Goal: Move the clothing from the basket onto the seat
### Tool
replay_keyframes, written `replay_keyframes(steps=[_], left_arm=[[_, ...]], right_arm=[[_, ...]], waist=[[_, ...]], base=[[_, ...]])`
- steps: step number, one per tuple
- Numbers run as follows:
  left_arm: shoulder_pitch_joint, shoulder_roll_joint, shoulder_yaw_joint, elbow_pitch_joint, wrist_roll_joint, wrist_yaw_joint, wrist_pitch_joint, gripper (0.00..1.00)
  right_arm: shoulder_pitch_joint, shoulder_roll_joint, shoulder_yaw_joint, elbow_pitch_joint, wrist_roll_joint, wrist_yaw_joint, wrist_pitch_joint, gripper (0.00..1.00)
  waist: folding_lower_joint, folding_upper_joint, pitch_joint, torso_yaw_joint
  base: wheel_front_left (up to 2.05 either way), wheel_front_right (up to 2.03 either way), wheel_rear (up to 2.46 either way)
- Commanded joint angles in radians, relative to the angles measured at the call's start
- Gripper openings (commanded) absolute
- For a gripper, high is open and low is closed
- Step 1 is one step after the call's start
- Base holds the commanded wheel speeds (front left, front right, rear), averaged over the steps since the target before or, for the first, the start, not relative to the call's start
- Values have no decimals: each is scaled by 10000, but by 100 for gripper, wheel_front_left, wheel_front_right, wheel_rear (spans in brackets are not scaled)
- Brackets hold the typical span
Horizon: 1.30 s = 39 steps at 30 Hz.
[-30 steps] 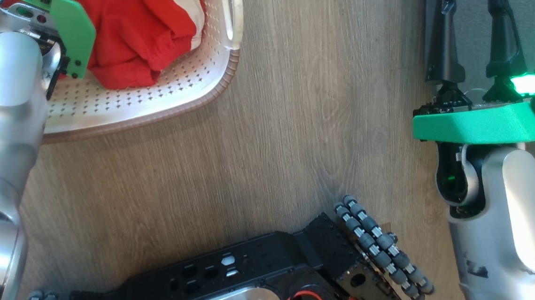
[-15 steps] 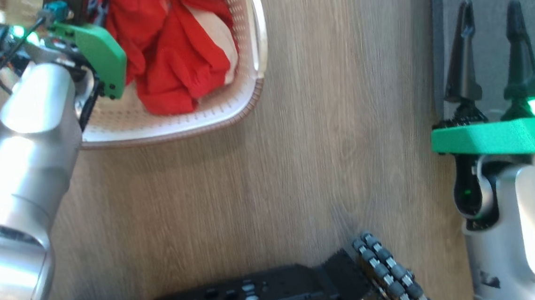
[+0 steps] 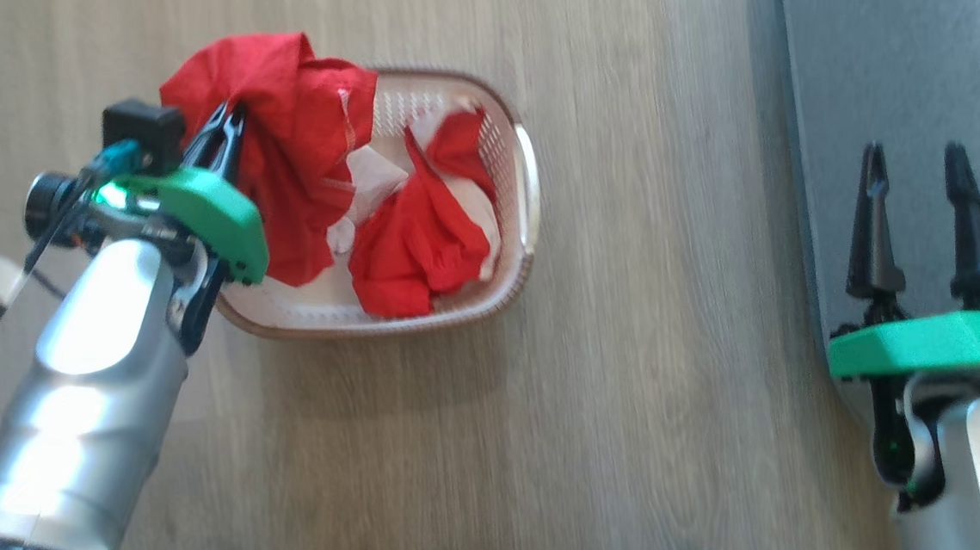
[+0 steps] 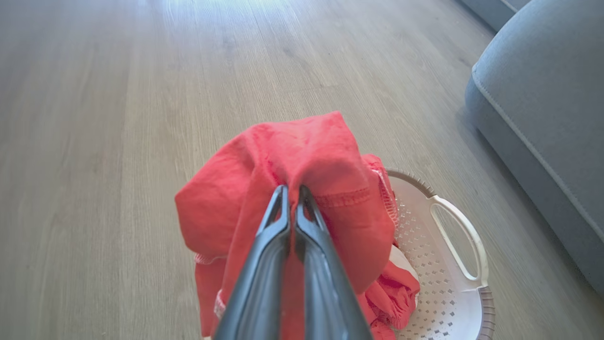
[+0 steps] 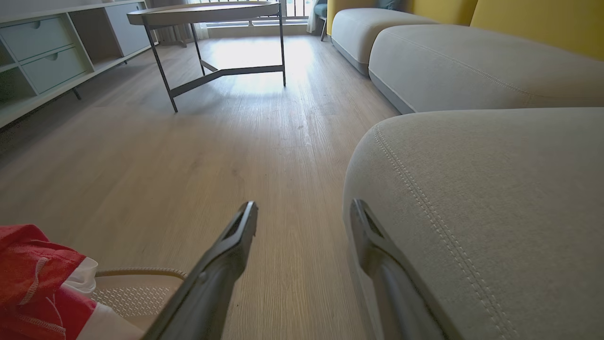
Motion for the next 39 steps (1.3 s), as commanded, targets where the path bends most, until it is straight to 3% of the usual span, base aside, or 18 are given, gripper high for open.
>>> replay_keyframes(steps=[1, 20, 39], left_arm=[[93, 440, 382, -426, -80, 63, -124, 0], [3274, 1314, 1277, -4008, -907, 819, 475, 0], [4403, 1646, 1280, -5813, -1204, 1155, 1288, 0]], right_arm=[[244, -213, 81, -223, 26, 69, -49, 100], [1893, -1002, -188, 30, 116, 69, -49, 100], [2256, -1145, 47, 148, 98, 69, -49, 100]], waist=[[1, -1, -882, 567], [1, -1, -3317, 1360], [1, -1, -3955, 1261]], base=[[0, 0, 0], [0, 0, 0], [0, 0, 0]])
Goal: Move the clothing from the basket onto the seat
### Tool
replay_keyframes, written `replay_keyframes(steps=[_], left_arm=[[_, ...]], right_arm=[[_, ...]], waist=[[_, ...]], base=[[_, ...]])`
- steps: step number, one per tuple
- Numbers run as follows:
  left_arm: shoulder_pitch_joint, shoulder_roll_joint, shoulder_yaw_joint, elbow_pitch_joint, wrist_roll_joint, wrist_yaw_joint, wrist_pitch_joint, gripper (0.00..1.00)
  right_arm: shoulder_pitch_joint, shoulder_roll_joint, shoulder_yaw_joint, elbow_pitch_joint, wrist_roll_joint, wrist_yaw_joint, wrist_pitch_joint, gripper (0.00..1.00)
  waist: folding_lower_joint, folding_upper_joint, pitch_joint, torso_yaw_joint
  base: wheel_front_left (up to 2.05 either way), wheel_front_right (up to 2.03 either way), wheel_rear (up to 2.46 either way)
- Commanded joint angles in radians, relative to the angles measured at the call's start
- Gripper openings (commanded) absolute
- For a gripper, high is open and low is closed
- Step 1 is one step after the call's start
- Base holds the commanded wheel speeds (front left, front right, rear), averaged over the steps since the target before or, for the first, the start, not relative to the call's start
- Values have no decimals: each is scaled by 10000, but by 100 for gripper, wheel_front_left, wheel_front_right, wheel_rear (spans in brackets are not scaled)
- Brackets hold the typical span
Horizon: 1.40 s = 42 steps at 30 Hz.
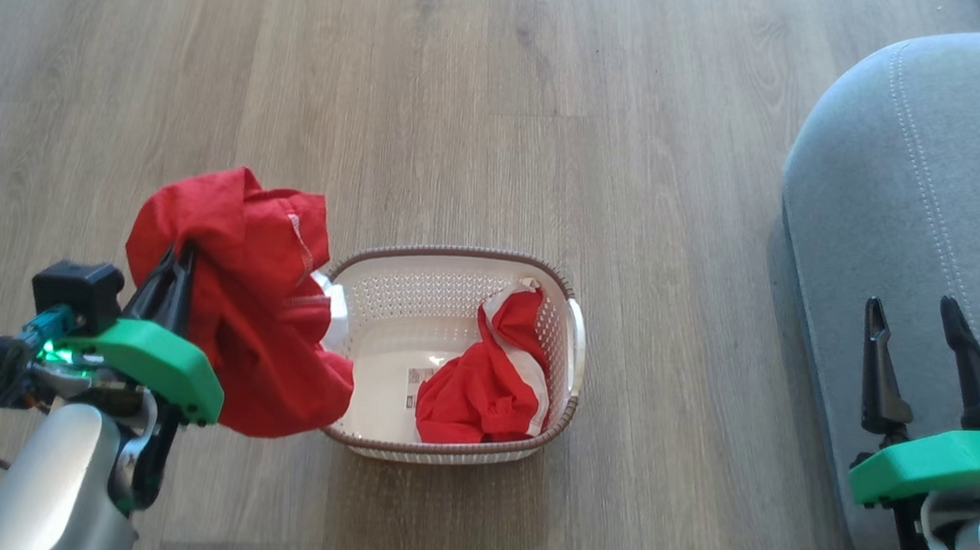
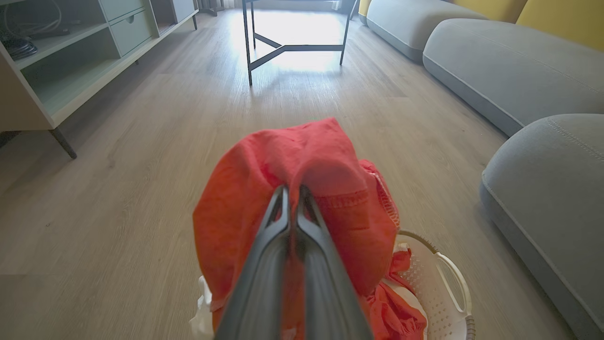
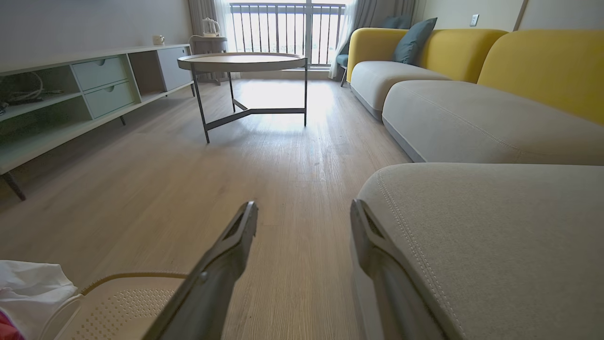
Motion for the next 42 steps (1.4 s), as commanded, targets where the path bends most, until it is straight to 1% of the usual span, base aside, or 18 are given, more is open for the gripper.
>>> replay_keyframes(steps=[1, 9, 12, 15, 17, 20, 26, 27, 28, 30, 31, 34, 38, 42], left_arm=[[-310, 436, 436, -408, -74, 99, -5, 0], [-235, 498, 380, -632, -111, 166, 77, 0], [-249, 486, 319, -735, -113, 170, 101, 0], [-306, 475, 220, -888, -89, 147, 133, 0], [-374, 439, 118, -1028, -63, 122, 175, 0], [-505, 336, -117, -1307, 15, 75, 268, 0], [-789, -63, -833, -1865, 183, -125, 548, 0], [-847, -131, -969, -1937, 220, -171, 599, 0], [-957, -250, -1257, -2033, 304, -292, 683, 0], [-1054, -345, -1571, -2089, 408, -438, 736, 0], [-1054, -345, -1571, -2089, 408, -438, 736, 0], [-1149, -479, -2060, -2185, 560, -643, 760, 0], [-1181, -628, -2639, -2298, 742, -808, 747, 0], [-1132, -753, -3139, -2391, 801, -923, 803, 0]], right_arm=[[-12, -340, 153, -256, 11, 69, -49, 100], [-28, -407, 206, -210, -14, 69, -49, 100], [-146, -497, 420, -254, -77, 69, -49, 100], [-393, -557, 865, -350, -101, 69, -49, 100], [-632, -607, 1405, -406, -99, 69, -49, 100], [-1085, -705, 2509, -416, -48, 69, -49, 100], [-2272, -734, 4571, -244, 272, 69, -49, 100], [-2468, -731, 4893, -210, 341, 69, -49, 100], [-2854, -734, 5488, -134, 505, 69, -49, 100], [-3236, -773, 6068, -56, 672, 69, -49, 100], [-3236, -773, 6068, -56, 672, 69, -49, 100], [-3730, -870, 6852, 49, 931, 69, -49, 100], [-4284, -1052, 7714, 177, 1236, 69, -49, 100], [-4628, -1131, 8096, 272, 1516, 69, -49, 100]], waist=[[1, -1, -36, -40], [1, -1, -106, -138], [1, -1, -147, -153], [1, -1, -196, -166], [1, -1, -230, -169], [1, -1, -276, -154], [1, -1, -355, -52], [1, -1, -354, -27], [1, -1, -354, 18], [1, -1, -361, 57], [1, -1, -361, 57], [1, -1, -372, 113], [1, -1, -403, 183], [1, -1, -423, 238]], base=[[0, 0, 0], [0, 0, 0], [0, 0, 0], [0, 0, 0], [0, 0, 0], [0, 0, 0], [0, 0, 0], [0, 0, 0], [0, 0, 0], [0, 0, 0], [0, 0, 0], [0, 0, 0], [0, 0, 0], [0, 0, 0]])
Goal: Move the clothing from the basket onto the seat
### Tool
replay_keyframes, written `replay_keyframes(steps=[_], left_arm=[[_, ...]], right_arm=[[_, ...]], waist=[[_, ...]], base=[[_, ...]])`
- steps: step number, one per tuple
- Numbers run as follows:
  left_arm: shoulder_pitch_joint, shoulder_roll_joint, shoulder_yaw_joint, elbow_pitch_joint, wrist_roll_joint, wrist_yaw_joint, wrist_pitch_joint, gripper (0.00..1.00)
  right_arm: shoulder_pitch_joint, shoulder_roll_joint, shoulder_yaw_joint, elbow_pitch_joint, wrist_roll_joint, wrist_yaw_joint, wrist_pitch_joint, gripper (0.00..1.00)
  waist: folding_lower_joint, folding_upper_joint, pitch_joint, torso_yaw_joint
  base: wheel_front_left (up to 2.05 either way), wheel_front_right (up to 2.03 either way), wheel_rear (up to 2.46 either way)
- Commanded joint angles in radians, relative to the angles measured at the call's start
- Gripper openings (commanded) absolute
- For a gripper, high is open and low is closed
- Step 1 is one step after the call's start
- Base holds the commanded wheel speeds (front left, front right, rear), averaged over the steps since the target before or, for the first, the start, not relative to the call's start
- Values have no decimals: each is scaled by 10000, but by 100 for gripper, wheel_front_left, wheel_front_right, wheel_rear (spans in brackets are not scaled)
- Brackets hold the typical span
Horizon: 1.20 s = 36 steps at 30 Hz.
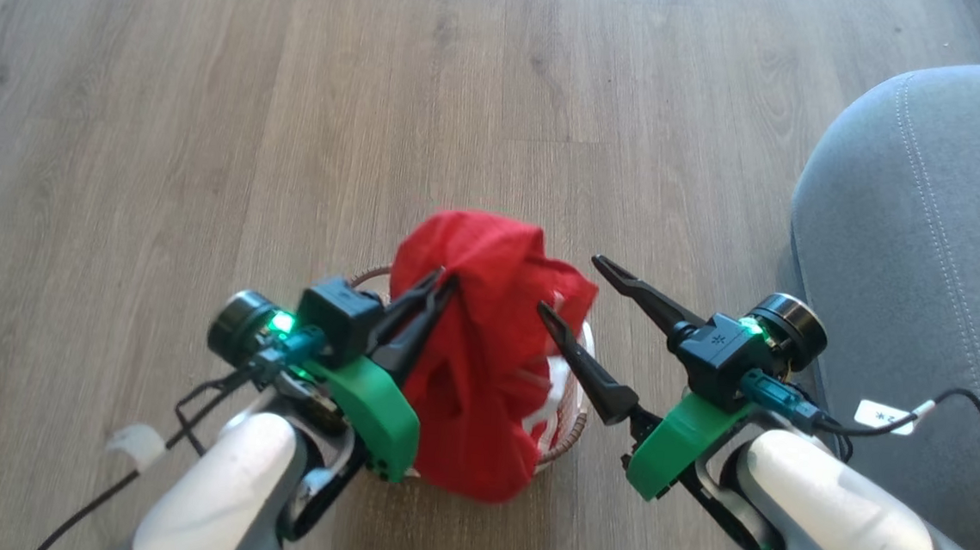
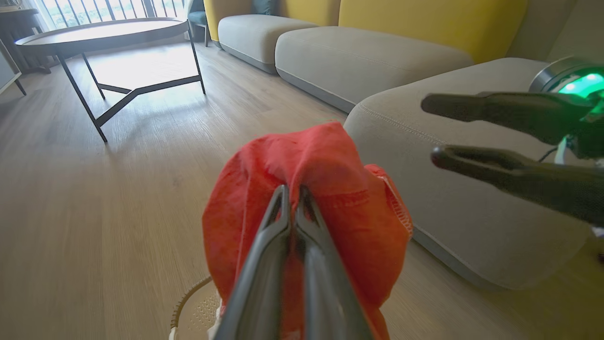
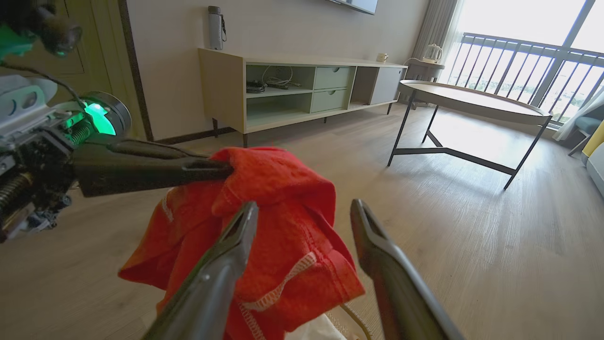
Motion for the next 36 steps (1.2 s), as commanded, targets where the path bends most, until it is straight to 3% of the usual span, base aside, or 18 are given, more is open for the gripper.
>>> replay_keyframes(steps=[1, 13, 29, 30, 31, 32, 33, 34, 36], left_arm=[[-608, 31, 213, -436, 62, -45, 0, 0], [-687, -30, -1123, -949, 62, -259, 129, 0], [-866, 171, -1847, -1148, -549, -320, 73, 0], [-873, 171, -1868, -1138, -580, -321, 61, 0], [-881, 168, -1888, -1130, -606, -322, 51, 0], [-892, 167, -1905, -1125, -626, -322, 44, 0], [-892, 167, -1905, -1125, -626, -322, 44, 0], [-905, 164, -1920, -1119, -645, -323, 37, 0], [-925, 163, -1936, -1100, -679, -323, 18, 0]], right_arm=[[-287, -105, 37, -196, 133, 69, -51, 100], [-492, -154, 648, 84, 553, 69, -51, 100], [-1015, -473, 2165, 525, 1668, 69, -51, 100], [-1040, -484, 2207, 527, 1705, 69, -51, 92], [-1066, -495, 2241, 522, 1735, 69, -51, 58], [-1091, -504, 2257, 512, 1761, 69, -51, 33], [-1091, -504, 2257, 512, 1761, 69, -51, 33], [-1111, -514, 2274, 502, 1786, 69, -51, 3], [-1141, -530, 2306, 477, 1837, 69, -51, 0]], waist=[[0, 0, -6, 22], [0, 0, -19, 54], [0, 0, -76, -41], [0, 0, -80, -46], [0, 0, -79, -49], [0, 0, -65, -52], [0, 0, -65, -52], [0, 0, -53, -54], [0, 0, -34, -64]], base=[[0, 0, 0], [0, 0, 0], [0, 0, 0], [0, 0, 0], [0, 0, 0], [0, 0, 0], [0, 0, 0], [0, 0, 0], [0, 0, 0]])
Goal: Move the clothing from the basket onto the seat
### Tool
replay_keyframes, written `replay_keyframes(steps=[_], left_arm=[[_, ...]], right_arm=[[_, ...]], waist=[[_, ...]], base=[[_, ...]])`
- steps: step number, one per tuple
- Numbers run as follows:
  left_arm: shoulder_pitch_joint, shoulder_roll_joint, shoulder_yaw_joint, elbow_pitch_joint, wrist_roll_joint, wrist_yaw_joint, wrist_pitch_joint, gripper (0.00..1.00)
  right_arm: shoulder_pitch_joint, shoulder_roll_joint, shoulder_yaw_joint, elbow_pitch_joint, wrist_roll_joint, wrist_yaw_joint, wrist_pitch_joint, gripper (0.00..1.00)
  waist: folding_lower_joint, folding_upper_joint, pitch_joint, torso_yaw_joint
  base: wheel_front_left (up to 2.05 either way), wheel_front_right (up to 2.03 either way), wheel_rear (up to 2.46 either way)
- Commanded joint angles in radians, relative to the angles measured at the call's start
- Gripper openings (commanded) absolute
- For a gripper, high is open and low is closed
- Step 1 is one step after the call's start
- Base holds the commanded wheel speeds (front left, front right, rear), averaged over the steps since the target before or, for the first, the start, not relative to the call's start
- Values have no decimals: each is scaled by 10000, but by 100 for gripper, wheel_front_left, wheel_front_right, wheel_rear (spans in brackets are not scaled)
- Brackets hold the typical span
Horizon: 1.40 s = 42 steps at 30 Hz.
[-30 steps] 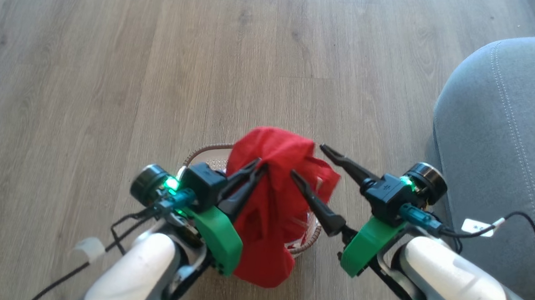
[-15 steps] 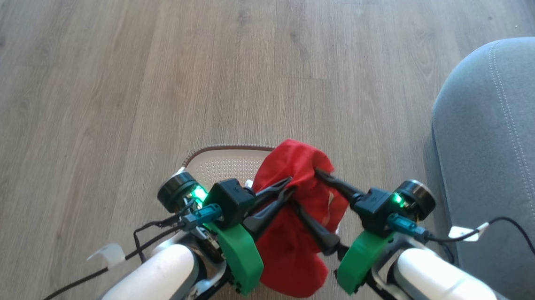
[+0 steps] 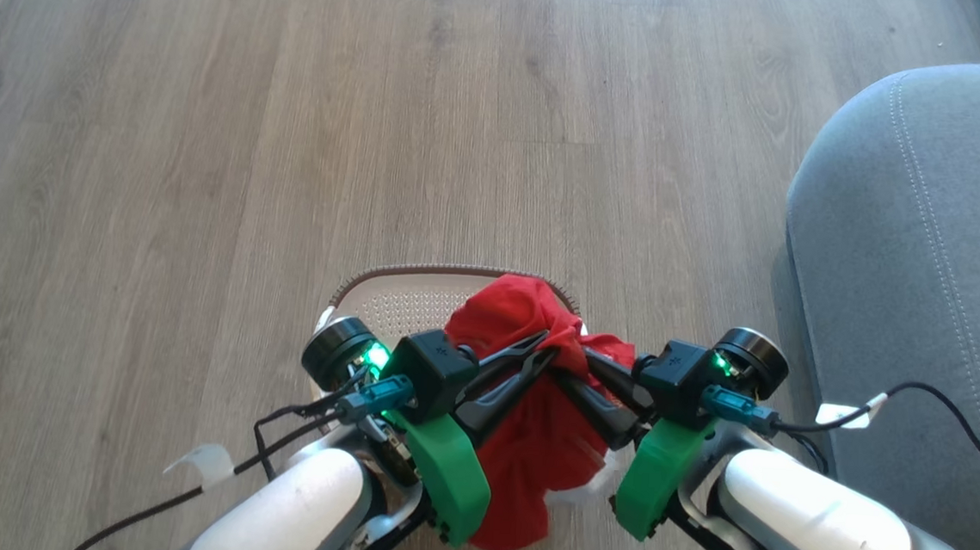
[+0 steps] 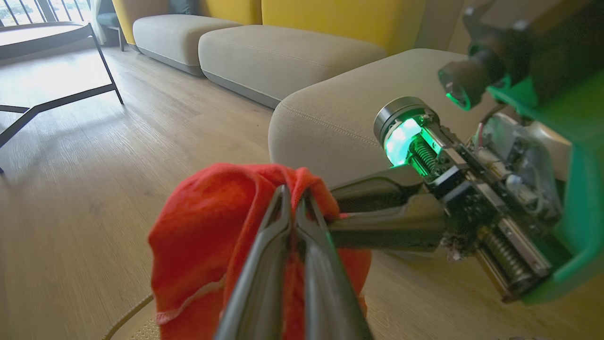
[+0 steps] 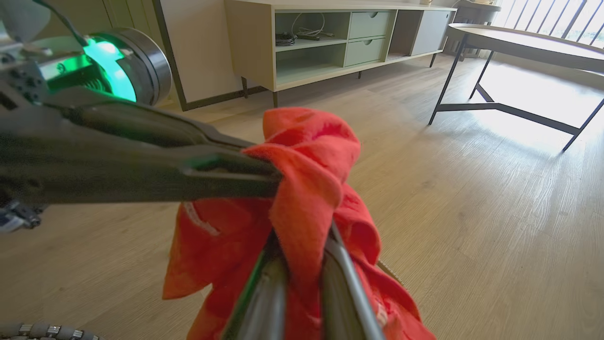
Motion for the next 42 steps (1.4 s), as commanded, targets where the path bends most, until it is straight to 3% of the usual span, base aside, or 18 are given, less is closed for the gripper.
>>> replay_keyframes(steps=[1, 5, 6, 7, 10, 11, 13, 25, 42], left_arm=[[-599, 105, 298, -335, -52, -49, -108, 0], [-613, 126, 339, -252, -108, -17, -161, 0], [-616, 130, 348, -232, -116, -5, -181, 9], [-618, 134, 357, -213, -121, 10, -204, 25], [-618, 141, 379, -157, -132, 57, -272, 61], [-615, 145, 390, -137, -136, 79, -291, 78], [-608, 150, 412, -91, -149, 124, -328, 100], [-489, 265, 477, 93, -236, 357, -480, 100], [-200, 83, 125, 138, -427, 480, -560, 100]], right_arm=[[-199, -124, -59, -255, 104, 69, -51, 0], [-227, -188, -32, -257, 206, 69, -51, 0], [-230, -209, -35, -250, 229, 69, -51, 0], [-228, -228, -47, -237, 250, 69, -51, 0], [-211, -288, -105, -218, 295, 69, -51, 0], [-201, -312, -126, -216, 303, 69, -51, 0], [-173, -364, -169, -210, 311, 69, -51, 0], [228, -756, -846, -288, 235, 69, -51, 0], [866, -1211, -1866, -644, 24, 69, -51, 0]], waist=[[0, 0, 8, -7], [0, 0, 39, -42], [0, 0, 39, -52], [0, 0, 39, -64], [0, 0, 29, -106], [0, 0, 25, -125], [0, 0, 8, -174], [0, 0, 26, -1063], [0, 0, -13, -3338]], base=[[0, 0, 0], [0, 0, 0], [0, 0, 0], [0, 0, 0], [0, 0, 0], [0, 0, 0], [0, 0, 0], [0, 0, 0], [0, 0, 0]])
